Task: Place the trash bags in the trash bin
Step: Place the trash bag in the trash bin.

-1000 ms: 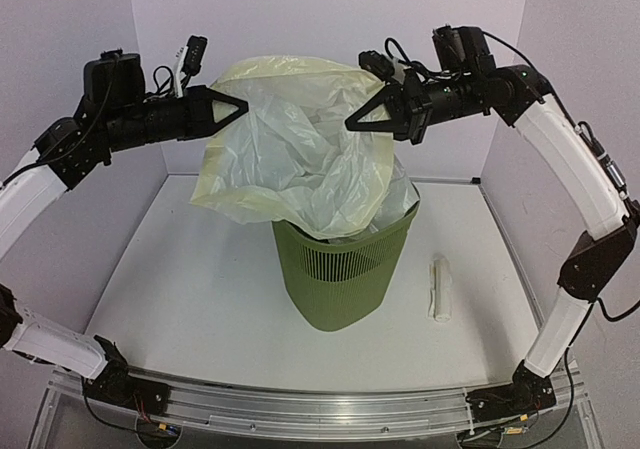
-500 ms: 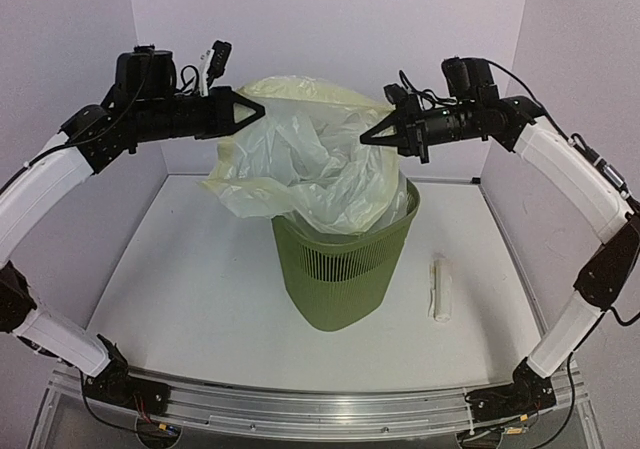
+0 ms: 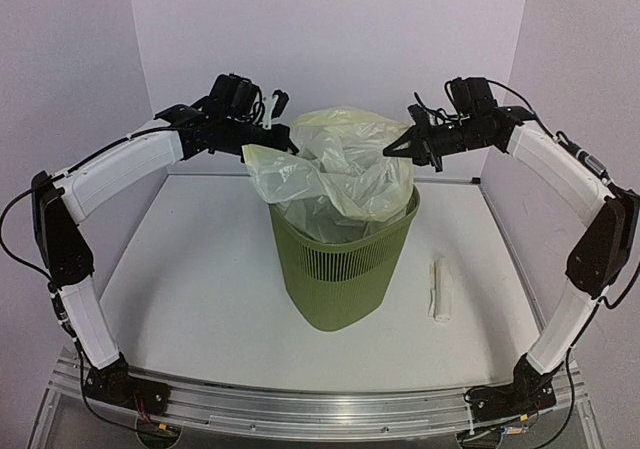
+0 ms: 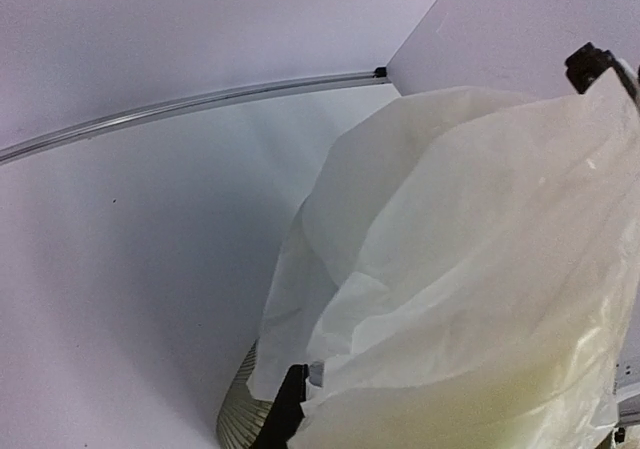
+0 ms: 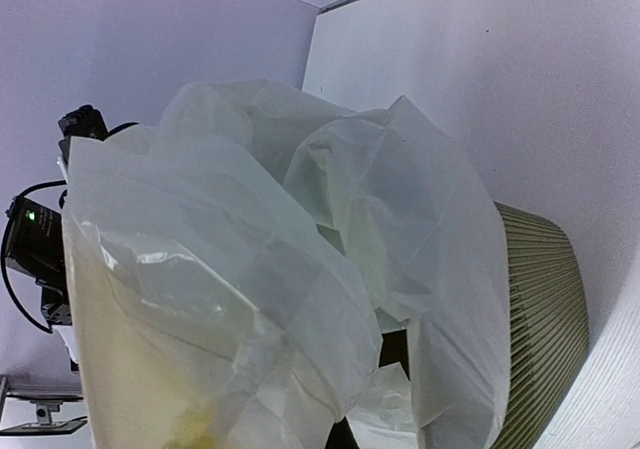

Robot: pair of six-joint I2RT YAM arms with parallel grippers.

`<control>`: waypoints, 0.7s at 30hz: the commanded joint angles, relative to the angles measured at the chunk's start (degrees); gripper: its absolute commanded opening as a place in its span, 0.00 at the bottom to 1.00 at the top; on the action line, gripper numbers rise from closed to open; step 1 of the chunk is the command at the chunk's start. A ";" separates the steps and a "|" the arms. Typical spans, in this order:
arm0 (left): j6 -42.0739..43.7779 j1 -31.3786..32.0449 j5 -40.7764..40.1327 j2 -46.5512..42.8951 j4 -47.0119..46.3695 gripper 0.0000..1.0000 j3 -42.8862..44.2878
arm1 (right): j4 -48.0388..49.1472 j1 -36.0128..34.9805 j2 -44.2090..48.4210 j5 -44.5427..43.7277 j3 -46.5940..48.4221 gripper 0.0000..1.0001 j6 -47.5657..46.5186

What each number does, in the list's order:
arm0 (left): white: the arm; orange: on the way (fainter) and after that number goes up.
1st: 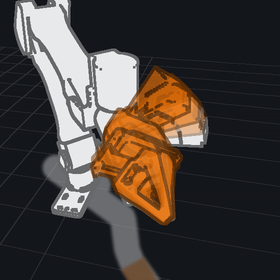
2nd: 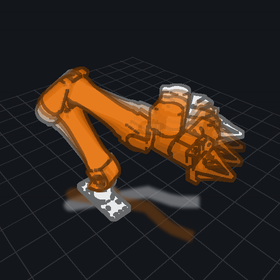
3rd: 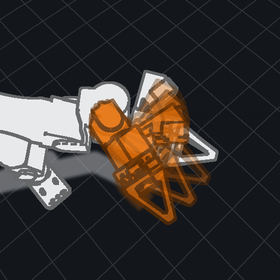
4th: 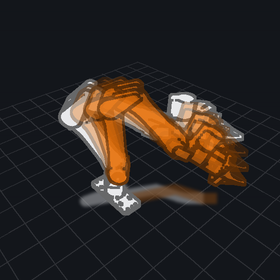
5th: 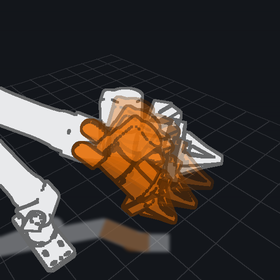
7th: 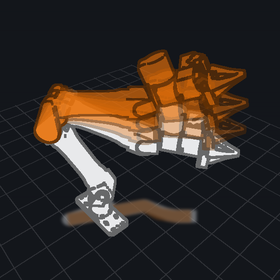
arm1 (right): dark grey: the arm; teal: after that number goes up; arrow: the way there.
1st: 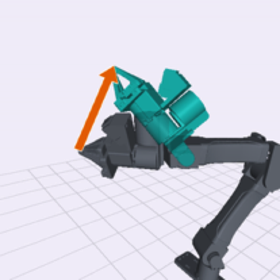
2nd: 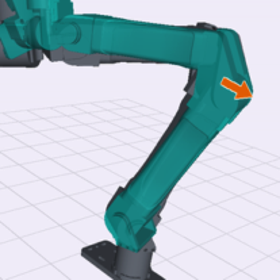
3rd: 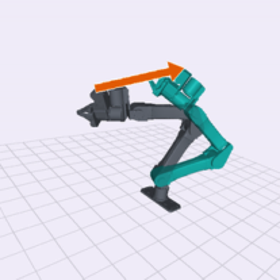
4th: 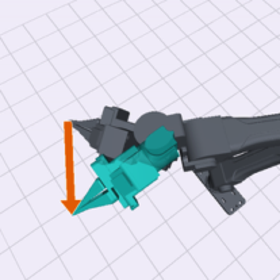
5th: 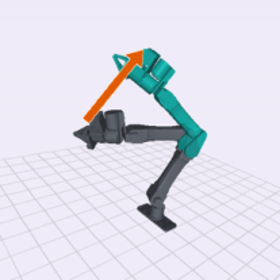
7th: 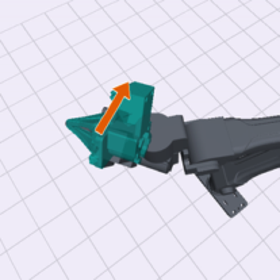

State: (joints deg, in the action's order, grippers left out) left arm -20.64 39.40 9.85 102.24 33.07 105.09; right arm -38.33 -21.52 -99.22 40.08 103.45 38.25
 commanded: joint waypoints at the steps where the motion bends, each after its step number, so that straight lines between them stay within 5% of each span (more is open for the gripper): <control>1: 1.30 -1.85 -3.85 0.61 2.23 0.00 3.64 | -0.60 2.03 -1.19 -1.64 2.83 0.00 -3.22; 9: 2.25 -3.55 1.07 0.19 0.86 0.00 4.03 | -0.78 2.79 -2.72 -2.01 8.06 0.00 -3.78; 21: 1.12 -3.98 -1.81 1.58 4.38 0.00 1.03 | -4.20 6.44 -9.54 -0.91 3.17 0.00 0.19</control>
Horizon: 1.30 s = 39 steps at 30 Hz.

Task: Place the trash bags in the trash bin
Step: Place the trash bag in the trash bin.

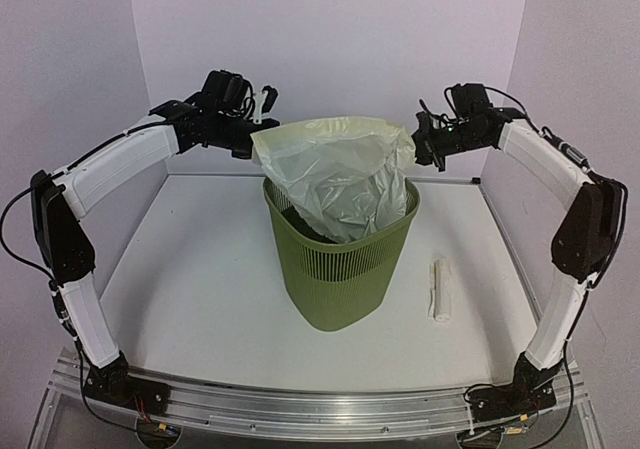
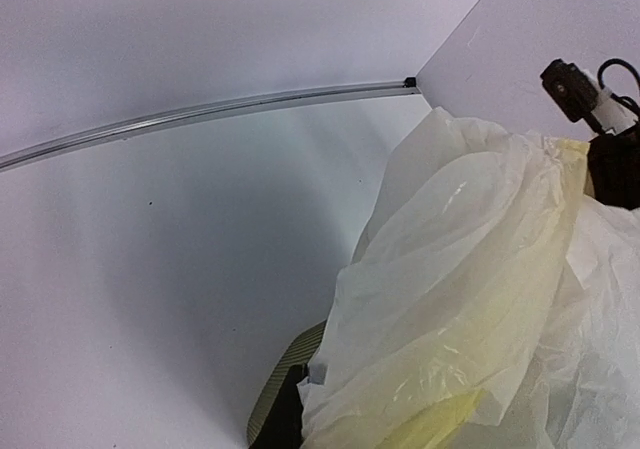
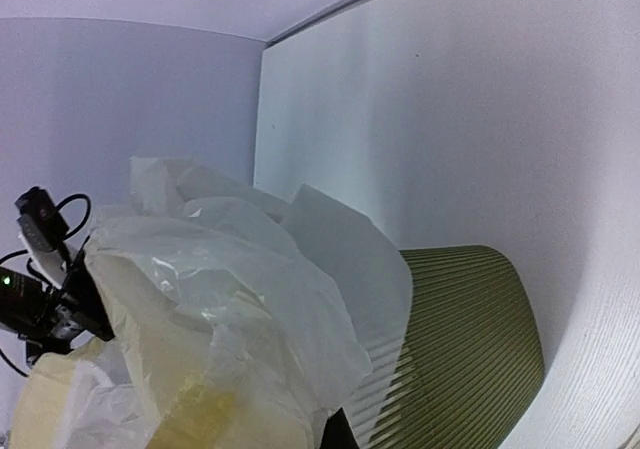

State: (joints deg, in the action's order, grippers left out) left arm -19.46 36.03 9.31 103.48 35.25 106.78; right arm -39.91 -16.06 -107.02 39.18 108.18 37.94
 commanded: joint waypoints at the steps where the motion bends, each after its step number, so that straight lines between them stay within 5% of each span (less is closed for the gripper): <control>1: -0.16 -0.61 -1.37 0.15 2.26 0.00 -1.65 | -2.81 0.95 -1.35 0.28 -2.44 0.00 0.10; 11: -3.11 -0.70 -1.18 -7.25 -1.82 0.04 -13.00 | -3.09 0.96 7.15 0.10 -11.55 0.01 -5.51; 18: -4.55 -0.70 -1.41 -10.72 -2.45 0.23 -14.91 | -3.39 1.00 10.18 -0.03 -12.09 0.15 -7.57; 19: -4.73 -0.68 -2.61 -11.50 -2.33 0.24 -15.62 | -3.47 0.99 11.00 -0.78 -12.58 0.23 -7.76; 22: -5.66 -0.70 -6.78 -14.47 -1.75 0.44 -17.84 | -4.06 0.96 13.51 -4.73 -14.07 0.44 -8.49; 31: -6.25 -0.70 -19.15 -23.12 0.78 0.98 -17.61 | -9.35 1.12 20.92 -28.29 -13.82 0.62 -11.74; 35: -5.40 -0.70 -20.47 -25.76 0.50 1.00 -15.27 | -9.65 1.12 23.85 -32.90 -11.79 0.71 -14.44; 39: -3.49 -0.70 -13.55 -27.41 -3.17 1.00 -15.05 | -9.66 1.12 26.05 -27.39 -9.50 0.72 -19.29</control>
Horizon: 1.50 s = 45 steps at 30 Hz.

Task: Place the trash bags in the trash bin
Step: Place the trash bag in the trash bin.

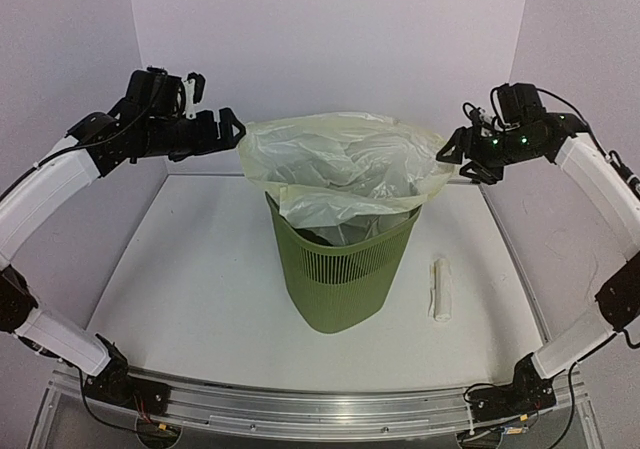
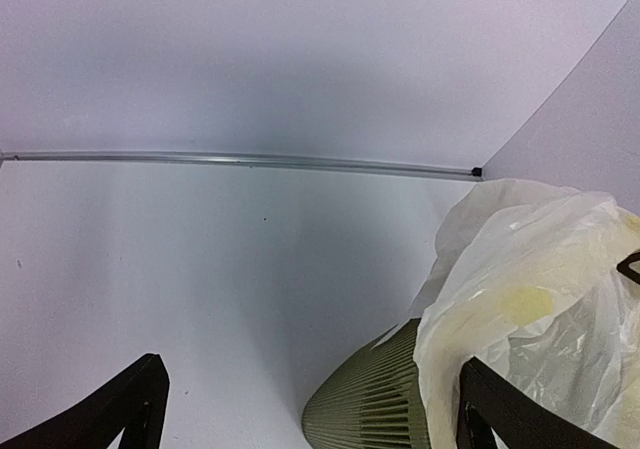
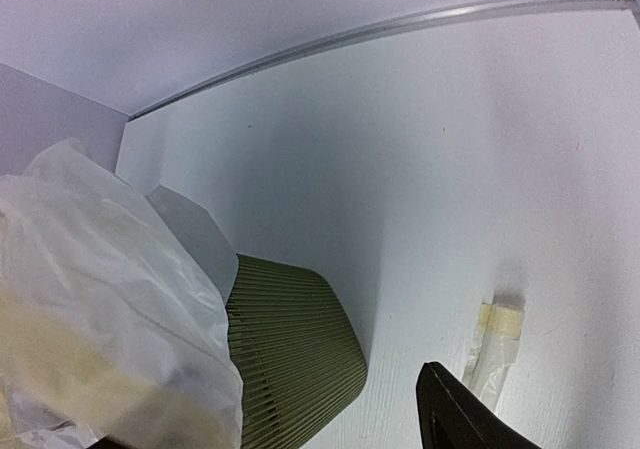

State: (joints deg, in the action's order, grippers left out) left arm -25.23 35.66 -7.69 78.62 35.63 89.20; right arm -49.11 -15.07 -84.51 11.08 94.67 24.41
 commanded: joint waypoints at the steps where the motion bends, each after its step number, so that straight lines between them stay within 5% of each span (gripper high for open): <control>1: 2.25 -0.33 5.20 -2.48 -3.77 1.00 2.61 | -0.47 0.13 3.92 3.94 4.10 0.73 -6.17; 6: 0.91 -0.27 15.61 -1.75 -3.61 1.00 0.26 | -0.65 0.05 4.08 18.22 1.57 0.76 -3.23; 18: -4.79 -0.31 15.43 -6.01 1.28 0.99 -5.92 | -4.17 -1.08 9.99 14.88 -6.38 0.75 1.81; 25: -8.21 -0.24 26.19 -6.55 -3.79 0.90 -10.49 | -2.11 -7.08 7.36 15.18 -6.27 0.61 4.74; 34: -10.64 -0.24 26.76 -6.21 -5.02 0.73 -13.35 | -1.80 -10.25 7.07 15.44 -7.97 0.30 7.28; 36: -10.85 -0.24 27.68 -6.01 -5.77 0.68 -13.64 | -1.83 -10.43 7.34 17.18 -8.45 0.19 7.13; 41: -11.35 -0.20 31.08 -5.87 -8.57 0.51 -13.85 | -1.81 -10.91 7.97 20.44 -8.88 0.10 6.44; 45: -11.54 -0.24 32.79 -6.76 -8.97 0.07 -13.95 | -1.73 -11.03 9.31 21.44 -8.65 0.00 6.11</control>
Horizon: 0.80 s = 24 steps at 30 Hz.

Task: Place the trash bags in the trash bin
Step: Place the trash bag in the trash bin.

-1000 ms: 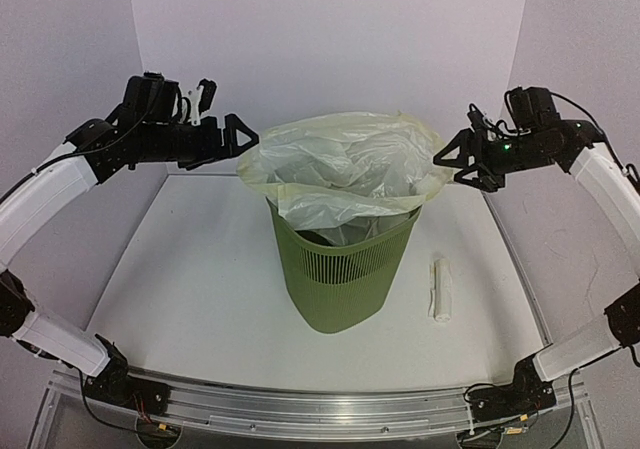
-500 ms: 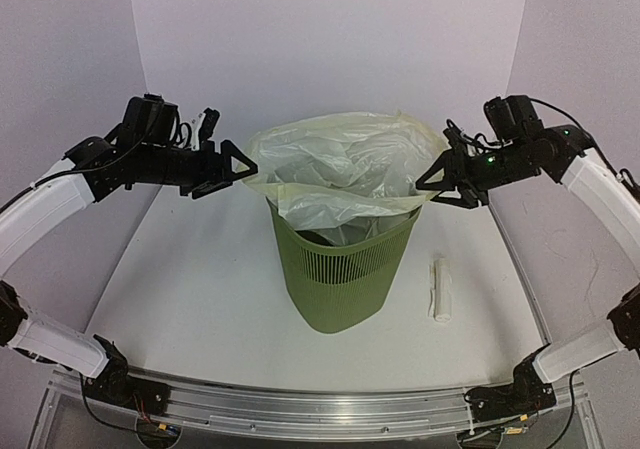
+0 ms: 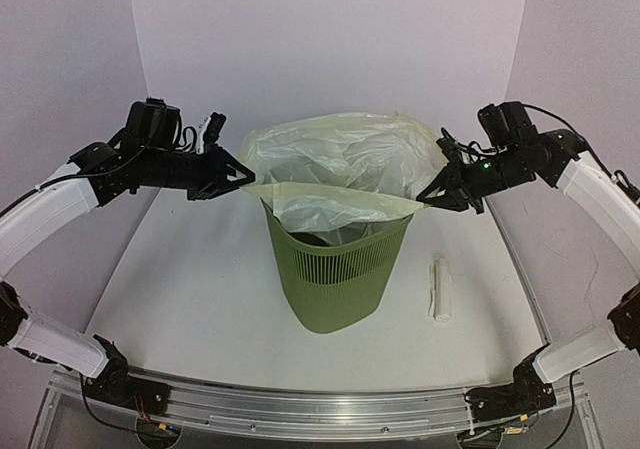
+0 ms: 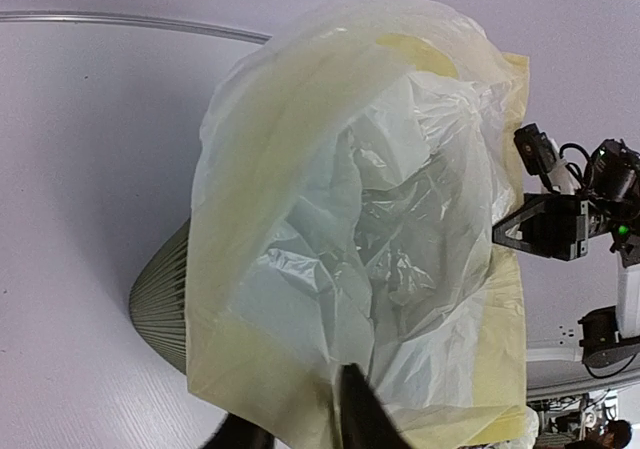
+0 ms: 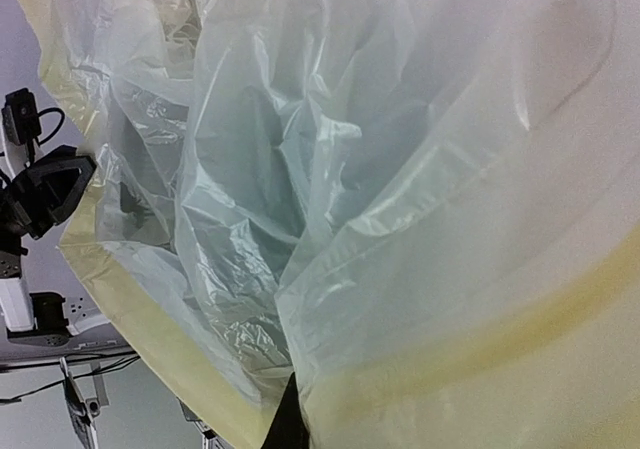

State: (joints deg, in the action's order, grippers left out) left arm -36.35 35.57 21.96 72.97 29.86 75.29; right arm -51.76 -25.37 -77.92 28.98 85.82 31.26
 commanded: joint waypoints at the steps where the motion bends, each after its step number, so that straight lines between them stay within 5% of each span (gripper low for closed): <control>1: -0.47 -0.15 3.28 -1.55 -3.13 0.01 -0.15 | 0.90 -0.73 3.10 4.06 0.27 0.00 -0.84; 9: -0.65 -0.15 3.70 -7.88 -1.67 0.00 -1.93 | 0.95 -0.74 5.17 9.07 -0.67 0.00 -2.31; 24: -0.03 -0.13 10.79 -22.02 -11.95 0.00 -23.32 | 5.95 -0.76 13.52 10.05 -17.74 0.00 -8.47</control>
State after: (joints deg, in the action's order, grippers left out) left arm -37.11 35.59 30.18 54.28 23.83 54.76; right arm -48.19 -26.04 -66.12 39.45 70.55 25.97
